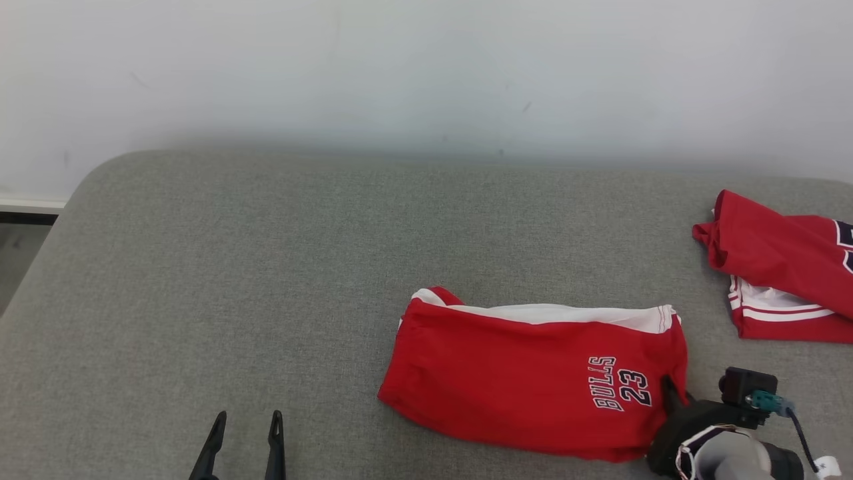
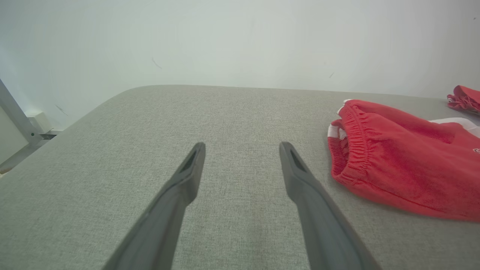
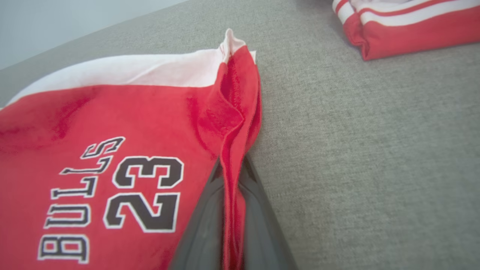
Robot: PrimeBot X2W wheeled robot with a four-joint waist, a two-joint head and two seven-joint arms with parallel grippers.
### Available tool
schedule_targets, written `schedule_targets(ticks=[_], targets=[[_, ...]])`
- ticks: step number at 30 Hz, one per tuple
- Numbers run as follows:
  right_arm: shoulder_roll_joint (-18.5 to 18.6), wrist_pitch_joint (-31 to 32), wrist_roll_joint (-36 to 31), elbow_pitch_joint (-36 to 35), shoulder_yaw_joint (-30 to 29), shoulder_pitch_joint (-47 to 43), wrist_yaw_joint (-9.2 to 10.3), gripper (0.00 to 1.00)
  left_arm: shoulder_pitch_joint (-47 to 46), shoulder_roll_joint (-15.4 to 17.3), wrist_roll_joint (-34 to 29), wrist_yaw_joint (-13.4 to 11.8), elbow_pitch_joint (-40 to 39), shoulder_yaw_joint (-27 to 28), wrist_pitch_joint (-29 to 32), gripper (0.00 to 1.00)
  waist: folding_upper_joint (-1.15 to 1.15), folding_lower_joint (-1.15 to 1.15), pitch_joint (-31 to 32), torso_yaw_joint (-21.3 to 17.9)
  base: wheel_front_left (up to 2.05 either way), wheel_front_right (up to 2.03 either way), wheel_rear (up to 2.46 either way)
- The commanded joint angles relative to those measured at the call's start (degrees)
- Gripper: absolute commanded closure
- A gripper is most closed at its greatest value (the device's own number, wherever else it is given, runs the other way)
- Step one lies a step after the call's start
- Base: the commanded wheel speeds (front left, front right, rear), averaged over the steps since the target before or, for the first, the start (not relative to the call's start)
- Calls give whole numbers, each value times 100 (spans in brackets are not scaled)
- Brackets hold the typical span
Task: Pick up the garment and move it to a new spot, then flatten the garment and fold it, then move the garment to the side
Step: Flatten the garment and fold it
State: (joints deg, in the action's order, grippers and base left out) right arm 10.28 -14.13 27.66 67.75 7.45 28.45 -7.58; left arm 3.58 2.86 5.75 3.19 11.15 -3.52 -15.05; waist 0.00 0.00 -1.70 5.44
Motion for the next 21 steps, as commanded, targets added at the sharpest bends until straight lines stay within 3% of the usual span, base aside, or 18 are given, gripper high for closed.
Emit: schedule_targets(ticks=[1,4,11,21], targets=[[162,-19,57,25,2,-93,14,100,64,5,36,-14,11,26,-16,0,0,0,24,-30,0,0,0],[368,-70,166,-102,-13,-182,13,100,130,5,60,-3,7,91,-16,0,0,0,46,-87,0,0,0],[450,-83,589,-665,215,-267,13,100,226,6,145,-49,-36,146,-16,0,0,0,59,-235,0,0,0],[428,498,1827,-2856,1173,-591,12,100,216,5,219,-54,-10,72,-16,0,0,0,102,-233,0,0,0]])
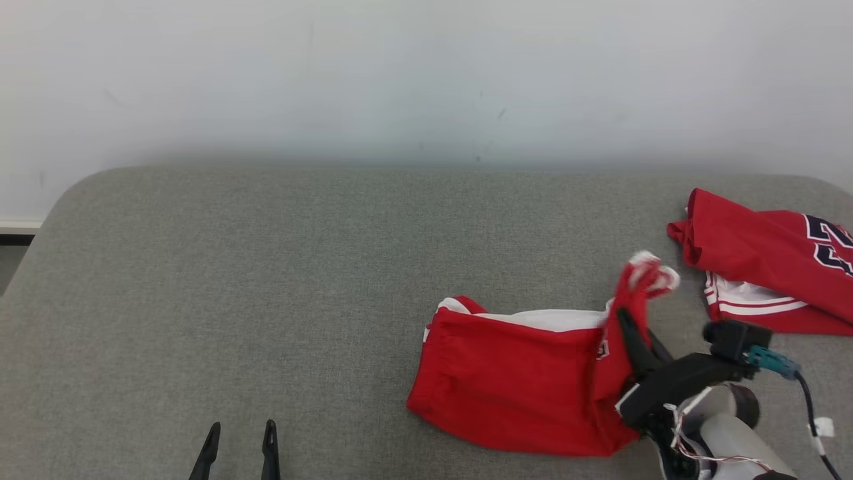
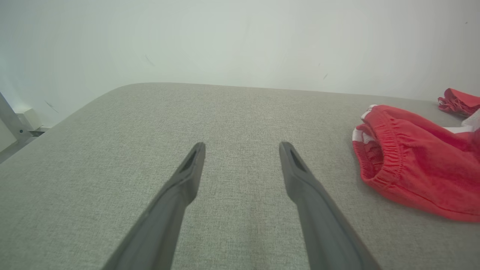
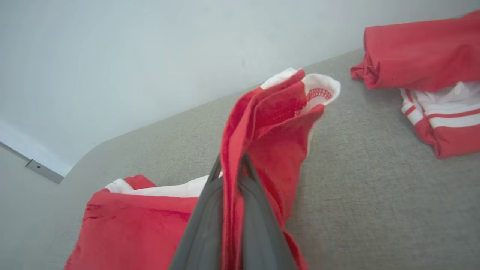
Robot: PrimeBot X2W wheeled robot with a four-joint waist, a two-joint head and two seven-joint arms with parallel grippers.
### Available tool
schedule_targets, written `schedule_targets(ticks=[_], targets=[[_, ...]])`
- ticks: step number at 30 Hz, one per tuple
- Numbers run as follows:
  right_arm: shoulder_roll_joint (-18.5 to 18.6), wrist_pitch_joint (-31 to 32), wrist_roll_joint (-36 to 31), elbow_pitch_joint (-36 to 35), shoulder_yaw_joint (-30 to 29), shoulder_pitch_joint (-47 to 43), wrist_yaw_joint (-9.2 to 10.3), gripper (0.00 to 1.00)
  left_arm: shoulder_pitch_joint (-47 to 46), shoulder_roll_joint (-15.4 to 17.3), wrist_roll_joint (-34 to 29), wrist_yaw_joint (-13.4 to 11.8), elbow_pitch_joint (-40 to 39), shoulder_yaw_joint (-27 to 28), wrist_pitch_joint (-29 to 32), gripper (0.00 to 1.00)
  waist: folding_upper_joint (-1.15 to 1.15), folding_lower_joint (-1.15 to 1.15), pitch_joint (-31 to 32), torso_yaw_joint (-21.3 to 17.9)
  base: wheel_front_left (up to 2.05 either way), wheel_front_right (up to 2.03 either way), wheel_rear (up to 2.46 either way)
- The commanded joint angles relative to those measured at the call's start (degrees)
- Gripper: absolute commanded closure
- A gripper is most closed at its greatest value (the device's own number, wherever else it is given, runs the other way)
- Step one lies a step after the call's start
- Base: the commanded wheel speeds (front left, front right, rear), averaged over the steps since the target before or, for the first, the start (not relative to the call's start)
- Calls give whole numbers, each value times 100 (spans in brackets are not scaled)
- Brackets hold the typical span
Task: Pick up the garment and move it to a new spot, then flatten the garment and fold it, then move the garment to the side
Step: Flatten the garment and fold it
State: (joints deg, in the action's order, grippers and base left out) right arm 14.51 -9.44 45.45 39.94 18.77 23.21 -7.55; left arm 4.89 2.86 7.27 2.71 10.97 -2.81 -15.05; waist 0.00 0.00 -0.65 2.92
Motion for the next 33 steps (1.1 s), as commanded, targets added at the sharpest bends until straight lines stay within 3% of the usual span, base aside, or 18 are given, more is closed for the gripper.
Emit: schedule_targets(ticks=[1,6,17,25,33], targets=[[3,91,105,-270,145,-101,10,100,83,6,68,-1,14,-8,-16,0,0,0,-1,36,0,0,0],[-248,335,343,-804,529,-111,10,100,2,6,109,11,64,-84,-16,0,0,0,-15,224,0,0,0],[-1015,156,266,-22,813,333,10,100,-162,5,144,27,174,-358,-16,0,0,0,-75,680,0,0,0],[-1162,-238,219,1012,939,739,10,100,-337,6,199,-1,237,-553,-16,0,0,0,-233,924,0,0,0],[-1164,-416,874,1092,1606,881,10,100,-468,5,267,-60,262,-624,-16,0,0,0,-320,966,0,0,0]])
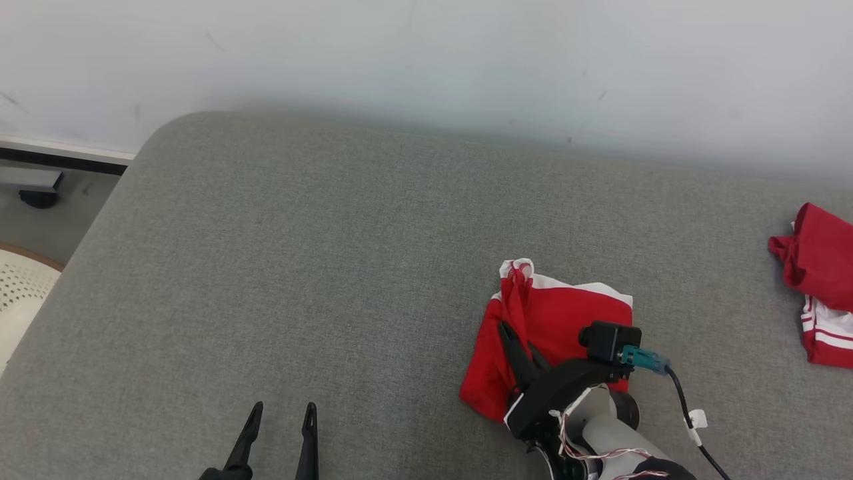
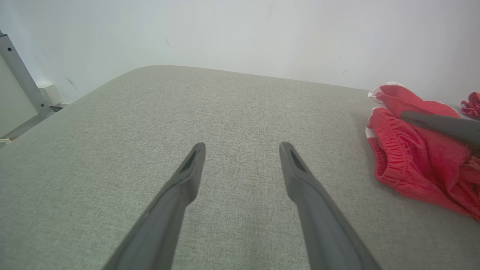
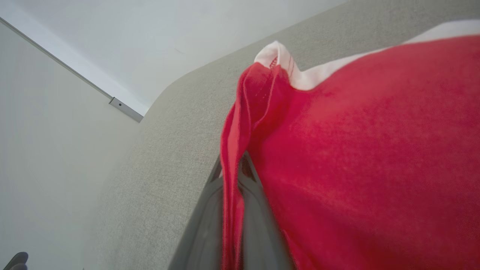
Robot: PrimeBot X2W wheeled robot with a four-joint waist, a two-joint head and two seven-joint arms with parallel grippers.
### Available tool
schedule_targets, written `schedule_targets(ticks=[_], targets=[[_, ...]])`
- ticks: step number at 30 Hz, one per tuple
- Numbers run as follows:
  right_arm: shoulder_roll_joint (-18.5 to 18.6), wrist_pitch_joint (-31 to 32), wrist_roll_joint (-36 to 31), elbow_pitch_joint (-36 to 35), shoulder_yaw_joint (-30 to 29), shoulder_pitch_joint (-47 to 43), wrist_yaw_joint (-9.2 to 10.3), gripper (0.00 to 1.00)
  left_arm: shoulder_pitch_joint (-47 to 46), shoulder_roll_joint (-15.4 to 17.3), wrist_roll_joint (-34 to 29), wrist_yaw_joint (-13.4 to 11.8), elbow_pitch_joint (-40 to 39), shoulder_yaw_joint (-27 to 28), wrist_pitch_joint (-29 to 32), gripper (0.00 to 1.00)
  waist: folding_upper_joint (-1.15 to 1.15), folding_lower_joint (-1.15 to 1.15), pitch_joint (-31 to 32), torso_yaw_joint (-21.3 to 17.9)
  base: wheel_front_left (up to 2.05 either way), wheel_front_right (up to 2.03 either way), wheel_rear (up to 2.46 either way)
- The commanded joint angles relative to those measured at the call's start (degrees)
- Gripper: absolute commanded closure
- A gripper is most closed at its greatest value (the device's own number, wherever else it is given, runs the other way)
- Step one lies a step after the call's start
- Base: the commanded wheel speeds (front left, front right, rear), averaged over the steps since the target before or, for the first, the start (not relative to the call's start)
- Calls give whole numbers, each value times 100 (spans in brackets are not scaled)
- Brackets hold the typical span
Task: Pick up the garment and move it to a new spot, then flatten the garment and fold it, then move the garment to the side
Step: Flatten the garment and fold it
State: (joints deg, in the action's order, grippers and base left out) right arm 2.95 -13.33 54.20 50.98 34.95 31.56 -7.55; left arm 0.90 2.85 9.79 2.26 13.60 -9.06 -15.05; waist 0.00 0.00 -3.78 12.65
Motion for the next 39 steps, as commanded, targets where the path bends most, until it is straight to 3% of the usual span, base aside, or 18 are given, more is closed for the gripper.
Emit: schedule_targets(ticks=[1,2,3,4,9,11,14,19,26,32,35,39], targets=[[-10,-38,91,32,72,42,10,100,-77,6,21,-17,8,0,-16,0,0,0,-11,-21,0,0,0],[-9,-46,193,83,149,50,10,100,-77,6,27,-22,16,4,-16,0,0,0,-5,-39,0,0,0],[-12,-82,317,101,316,107,10,30,-71,6,36,-25,38,1,-16,0,0,0,12,-71,0,0,0],[-11,-88,373,112,388,138,10,0,-63,7,42,-31,45,6,-16,0,0,0,19,-88,0,0,0],[3,-181,298,-182,534,246,10,0,-2,7,54,-41,53,77,-16,0,0,0,84,-203,0,0,0],[197,-185,157,-490,392,240,10,0,44,7,48,-45,38,115,-16,0,0,0,116,-252,0,0,0],[514,-185,-211,-1067,-85,6,10,0,111,6,25,-39,-4,170,-16,0,0,0,153,-315,0,0,0],[963,-187,-1140,-2046,-1444,-688,10,0,154,6,-41,-48,-120,302,-16,0,0,0,170,-415,0,0,0],[974,-175,-2003,-2364,-2360,-1483,10,0,191,6,-69,-40,-202,366,-16,0,0,0,126,-461,0,0,0],[782,-176,-2604,-2399,-2382,-1754,10,0,189,6,-84,-54,-245,363,-16,0,0,0,92,-461,0,0,0],[643,-176,-2728,-2225,-2386,-1760,10,100,149,6,-93,-48,-232,316,-16,0,0,0,76,-410,0,0,0],[532,-177,-2794,-2000,-2342,-1652,10,100,101,6,-103,-31,-218,293,-16,0,0,0,53,-342,0,0,0]])
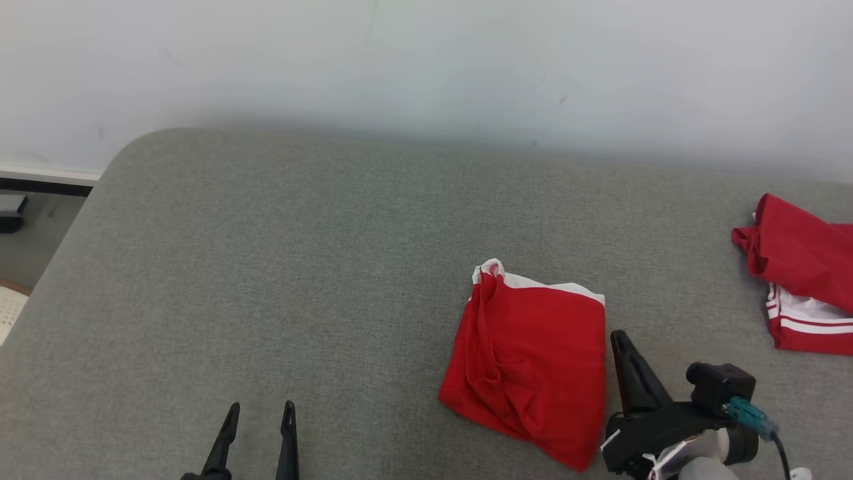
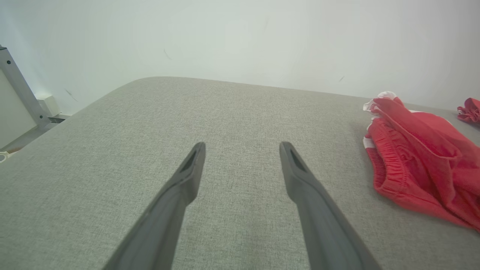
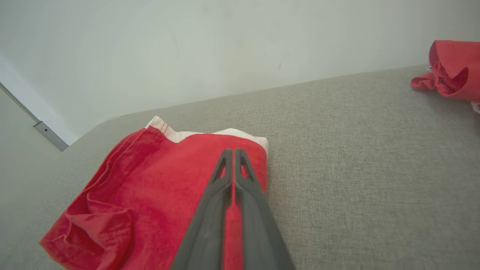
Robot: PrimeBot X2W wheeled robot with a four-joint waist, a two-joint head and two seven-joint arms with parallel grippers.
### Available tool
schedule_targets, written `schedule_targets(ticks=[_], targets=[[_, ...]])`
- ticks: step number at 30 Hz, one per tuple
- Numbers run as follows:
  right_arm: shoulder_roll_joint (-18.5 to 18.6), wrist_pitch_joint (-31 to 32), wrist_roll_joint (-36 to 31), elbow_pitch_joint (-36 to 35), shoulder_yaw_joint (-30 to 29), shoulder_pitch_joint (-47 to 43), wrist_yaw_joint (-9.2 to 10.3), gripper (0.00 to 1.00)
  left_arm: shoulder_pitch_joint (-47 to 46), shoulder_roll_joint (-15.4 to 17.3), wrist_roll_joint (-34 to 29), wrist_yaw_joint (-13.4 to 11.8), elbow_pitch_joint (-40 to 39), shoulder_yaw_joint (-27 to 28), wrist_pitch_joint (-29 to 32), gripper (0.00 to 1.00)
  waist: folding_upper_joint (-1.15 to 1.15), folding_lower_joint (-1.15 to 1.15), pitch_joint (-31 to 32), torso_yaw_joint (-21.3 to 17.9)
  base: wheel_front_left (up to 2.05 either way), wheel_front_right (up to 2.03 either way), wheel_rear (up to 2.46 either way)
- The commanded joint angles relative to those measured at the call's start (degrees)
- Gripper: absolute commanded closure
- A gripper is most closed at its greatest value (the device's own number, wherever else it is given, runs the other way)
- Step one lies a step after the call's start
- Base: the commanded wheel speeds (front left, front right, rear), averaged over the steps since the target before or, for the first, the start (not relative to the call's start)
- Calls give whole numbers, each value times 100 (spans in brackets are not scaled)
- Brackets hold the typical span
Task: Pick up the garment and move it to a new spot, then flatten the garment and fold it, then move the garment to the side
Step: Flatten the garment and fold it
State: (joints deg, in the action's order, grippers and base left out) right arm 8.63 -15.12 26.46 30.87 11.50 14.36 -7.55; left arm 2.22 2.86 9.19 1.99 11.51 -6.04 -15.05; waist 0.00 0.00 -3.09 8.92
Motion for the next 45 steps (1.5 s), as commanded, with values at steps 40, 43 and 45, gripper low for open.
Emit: schedule_targets(ticks=[40,43,45], targets=[[-379,2,219,-44,1281,410,10,100,7,6,-35,-43,-10,-11,-16,0,0,0,23,-180,0,0,0],[-300,3,93,-318,1010,300,10,100,16,5,-51,-32,-28,19,-16,0,0,0,47,-308,0,0,0],[-228,3,-58,-540,752,165,10,100,19,5,-67,-36,-51,55,-16,0,0,0,74,-448,0,0,0]])
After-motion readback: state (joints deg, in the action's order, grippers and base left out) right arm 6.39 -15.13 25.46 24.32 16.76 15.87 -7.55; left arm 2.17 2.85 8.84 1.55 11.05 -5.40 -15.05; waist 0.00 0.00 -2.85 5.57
